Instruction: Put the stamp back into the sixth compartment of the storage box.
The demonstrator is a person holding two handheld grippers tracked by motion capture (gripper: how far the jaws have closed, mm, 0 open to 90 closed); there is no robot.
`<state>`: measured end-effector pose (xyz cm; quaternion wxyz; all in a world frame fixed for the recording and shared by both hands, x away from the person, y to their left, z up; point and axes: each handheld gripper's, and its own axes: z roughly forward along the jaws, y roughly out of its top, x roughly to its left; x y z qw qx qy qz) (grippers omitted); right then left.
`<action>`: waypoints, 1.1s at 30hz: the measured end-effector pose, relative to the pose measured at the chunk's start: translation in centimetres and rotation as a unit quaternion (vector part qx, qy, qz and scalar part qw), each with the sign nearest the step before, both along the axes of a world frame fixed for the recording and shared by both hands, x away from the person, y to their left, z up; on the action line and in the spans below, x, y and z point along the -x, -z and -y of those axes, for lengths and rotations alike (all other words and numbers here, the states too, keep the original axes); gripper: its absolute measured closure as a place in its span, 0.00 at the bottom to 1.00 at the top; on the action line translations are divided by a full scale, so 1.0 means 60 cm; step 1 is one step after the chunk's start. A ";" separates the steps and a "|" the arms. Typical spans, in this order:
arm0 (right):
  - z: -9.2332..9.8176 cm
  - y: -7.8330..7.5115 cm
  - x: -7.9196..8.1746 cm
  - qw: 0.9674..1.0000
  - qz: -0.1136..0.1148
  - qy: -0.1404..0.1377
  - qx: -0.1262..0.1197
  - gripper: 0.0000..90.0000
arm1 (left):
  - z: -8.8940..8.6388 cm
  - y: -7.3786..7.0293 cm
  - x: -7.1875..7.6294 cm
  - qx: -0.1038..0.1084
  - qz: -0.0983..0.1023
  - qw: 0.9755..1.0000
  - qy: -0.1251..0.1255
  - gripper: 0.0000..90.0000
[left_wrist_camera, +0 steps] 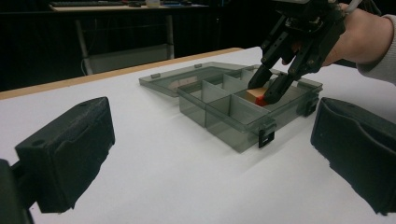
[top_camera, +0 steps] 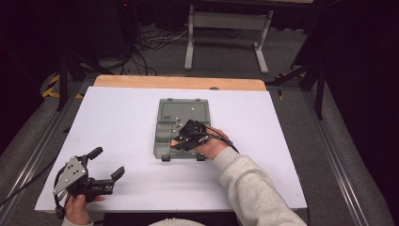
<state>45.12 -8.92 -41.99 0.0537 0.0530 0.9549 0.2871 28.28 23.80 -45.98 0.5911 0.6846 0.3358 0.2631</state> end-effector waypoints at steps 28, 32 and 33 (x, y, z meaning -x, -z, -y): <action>-0.008 0.018 -0.003 1.000 -0.017 -0.009 0.023 0.74 | 0.000 0.000 0.000 0.000 0.000 1.000 0.001 0.01; -0.008 0.018 -0.002 1.000 -0.018 -0.008 0.023 0.73 | 0.000 0.000 0.000 0.000 -0.001 1.000 0.001 0.01; -0.008 0.018 -0.002 1.000 -0.017 -0.008 0.024 0.73 | 0.000 0.000 0.000 0.000 0.000 1.000 0.001 0.01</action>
